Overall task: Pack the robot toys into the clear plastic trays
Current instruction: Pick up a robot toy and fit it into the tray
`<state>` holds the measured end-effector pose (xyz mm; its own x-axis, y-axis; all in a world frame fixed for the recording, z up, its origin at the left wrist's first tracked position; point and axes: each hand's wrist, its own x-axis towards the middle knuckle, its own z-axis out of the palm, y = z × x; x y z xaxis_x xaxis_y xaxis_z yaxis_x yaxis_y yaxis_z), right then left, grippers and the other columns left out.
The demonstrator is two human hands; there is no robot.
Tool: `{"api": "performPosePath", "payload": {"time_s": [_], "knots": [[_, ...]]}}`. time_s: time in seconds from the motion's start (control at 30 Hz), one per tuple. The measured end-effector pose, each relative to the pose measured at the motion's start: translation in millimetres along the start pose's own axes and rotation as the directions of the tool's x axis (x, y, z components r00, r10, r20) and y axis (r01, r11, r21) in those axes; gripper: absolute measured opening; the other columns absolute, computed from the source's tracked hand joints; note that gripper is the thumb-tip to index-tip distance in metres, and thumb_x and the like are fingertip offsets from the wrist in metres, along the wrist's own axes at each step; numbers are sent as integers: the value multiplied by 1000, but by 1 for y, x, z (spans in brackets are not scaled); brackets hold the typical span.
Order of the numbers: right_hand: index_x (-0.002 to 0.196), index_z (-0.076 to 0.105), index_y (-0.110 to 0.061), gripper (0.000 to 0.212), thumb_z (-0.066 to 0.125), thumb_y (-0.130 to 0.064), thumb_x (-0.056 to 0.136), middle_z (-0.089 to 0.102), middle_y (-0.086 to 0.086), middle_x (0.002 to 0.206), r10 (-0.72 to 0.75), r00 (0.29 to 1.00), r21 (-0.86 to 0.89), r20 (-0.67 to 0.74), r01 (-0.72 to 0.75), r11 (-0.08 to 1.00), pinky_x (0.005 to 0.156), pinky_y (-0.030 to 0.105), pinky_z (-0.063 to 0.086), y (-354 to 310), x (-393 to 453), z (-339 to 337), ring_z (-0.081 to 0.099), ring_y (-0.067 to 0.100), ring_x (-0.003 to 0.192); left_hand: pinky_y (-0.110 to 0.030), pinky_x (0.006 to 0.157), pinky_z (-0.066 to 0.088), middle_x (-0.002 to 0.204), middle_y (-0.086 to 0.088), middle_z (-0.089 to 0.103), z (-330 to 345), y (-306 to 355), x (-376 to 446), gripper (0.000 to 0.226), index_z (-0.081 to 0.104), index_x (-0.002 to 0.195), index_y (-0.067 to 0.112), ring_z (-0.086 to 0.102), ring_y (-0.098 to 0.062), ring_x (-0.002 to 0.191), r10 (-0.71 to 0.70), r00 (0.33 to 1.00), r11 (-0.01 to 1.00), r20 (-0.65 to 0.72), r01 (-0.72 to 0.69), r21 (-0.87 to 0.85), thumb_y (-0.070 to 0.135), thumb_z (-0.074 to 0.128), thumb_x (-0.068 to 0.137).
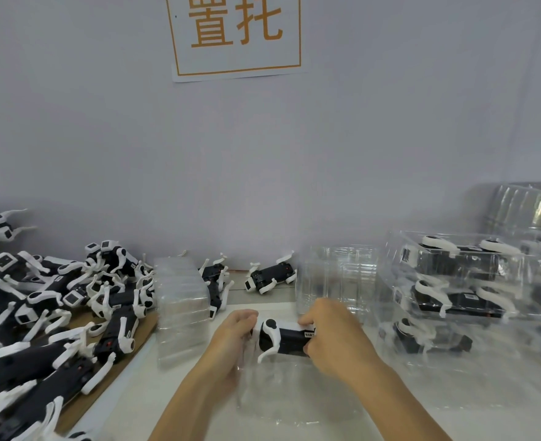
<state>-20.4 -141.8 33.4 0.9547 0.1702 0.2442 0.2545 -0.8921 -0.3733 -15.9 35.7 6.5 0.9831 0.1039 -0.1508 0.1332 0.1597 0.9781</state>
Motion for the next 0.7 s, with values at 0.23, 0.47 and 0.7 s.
{"api": "performPosePath", "payload": {"time_s": [0.23,0.47,0.7], "knots": [[104,75,-11,26,67,-2,81,67,8,107,12,1000,8,2,-12,1000,74,32,57,2,2,4,65,24,90,-22,51,48,93,-6,64,-2,-1,1,23,65,107,15,63,-12,62,-8,1000,997,-28,10,74,0,55,92],[131,61,-34,52,64,-6,86,52,-7,130,-85,996,83,20,83,993,96,28,43,5,1,2,49,16,122,-28,63,43,108,-10,66,-2,-1,7,37,65,102,16,55,-21,76,-11,998,986,-61,21,165,-9,45,85],[107,72,-40,40,41,-18,95,54,-22,114,-348,932,130,107,334,934,102,36,30,-15,-4,9,46,5,112,-30,65,44,93,-11,65,-1,-4,7,29,64,104,20,57,-20,72,7,998,985,-56,2,170,0,53,86]]}}
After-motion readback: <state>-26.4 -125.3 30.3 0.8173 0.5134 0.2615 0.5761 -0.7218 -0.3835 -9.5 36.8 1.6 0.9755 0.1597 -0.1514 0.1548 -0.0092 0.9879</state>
